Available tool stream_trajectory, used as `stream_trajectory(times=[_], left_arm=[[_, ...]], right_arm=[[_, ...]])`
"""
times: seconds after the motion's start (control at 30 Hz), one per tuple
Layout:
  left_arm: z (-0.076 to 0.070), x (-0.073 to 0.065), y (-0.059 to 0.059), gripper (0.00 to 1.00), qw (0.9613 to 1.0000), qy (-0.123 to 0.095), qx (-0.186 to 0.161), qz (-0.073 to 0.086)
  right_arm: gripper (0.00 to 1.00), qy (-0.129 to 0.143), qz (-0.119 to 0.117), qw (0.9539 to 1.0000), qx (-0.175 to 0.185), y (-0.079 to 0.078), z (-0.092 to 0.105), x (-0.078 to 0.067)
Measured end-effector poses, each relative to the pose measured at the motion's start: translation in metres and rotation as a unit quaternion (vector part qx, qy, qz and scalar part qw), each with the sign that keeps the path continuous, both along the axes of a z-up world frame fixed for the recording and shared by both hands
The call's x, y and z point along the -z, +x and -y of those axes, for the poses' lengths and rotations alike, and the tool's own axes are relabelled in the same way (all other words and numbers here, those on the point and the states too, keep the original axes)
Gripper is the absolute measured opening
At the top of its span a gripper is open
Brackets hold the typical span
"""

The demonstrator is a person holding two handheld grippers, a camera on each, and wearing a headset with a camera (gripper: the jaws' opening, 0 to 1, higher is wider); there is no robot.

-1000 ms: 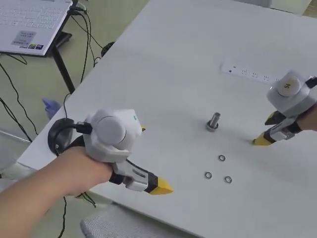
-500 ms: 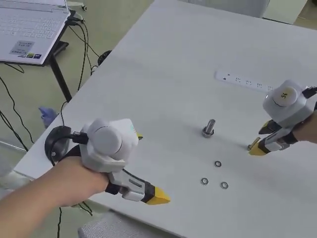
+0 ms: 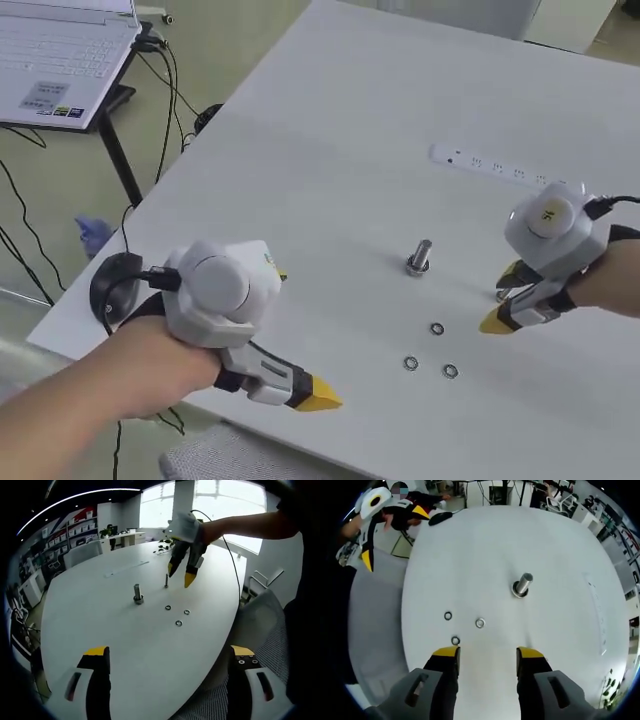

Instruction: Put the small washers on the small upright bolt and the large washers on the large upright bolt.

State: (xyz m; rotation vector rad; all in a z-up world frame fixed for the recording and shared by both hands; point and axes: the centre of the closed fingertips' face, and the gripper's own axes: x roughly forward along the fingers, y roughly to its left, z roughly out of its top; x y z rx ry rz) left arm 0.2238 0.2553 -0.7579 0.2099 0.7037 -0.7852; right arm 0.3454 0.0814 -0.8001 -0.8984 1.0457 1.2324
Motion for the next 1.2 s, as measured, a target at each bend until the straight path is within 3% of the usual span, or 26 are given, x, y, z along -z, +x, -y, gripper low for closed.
stream_trajectory(times=[0.33,0.5,0.97,1.2], left_arm=[[0.000,-0.002,0.000,0.98,1.0000,-0.002,-0.004,0.006],[-0.003,0.001,-0.003,0.97,1.0000,0.002,-0.001,0.000],[-0.002,0.004,0.000,0.95,0.9999,-0.010,0.001,-0.003],[-0.009,0.005,-0.001,0.94,0.9999,-0.006,0.002,-0.008]], right_arm=[[0.45,-0.003,-0.004,0.9999,-0.015,-0.011,-0.013,0.009],[0.40,0.010,0.014,0.9997,-0.019,-0.005,-0.023,0.014],[0.38,0.000,0.000,0.9996,-0.029,-0.007,-0.035,0.050],[0.37,-0.007,-0.005,0.9996,-0.029,-0.008,-0.038,0.063]])
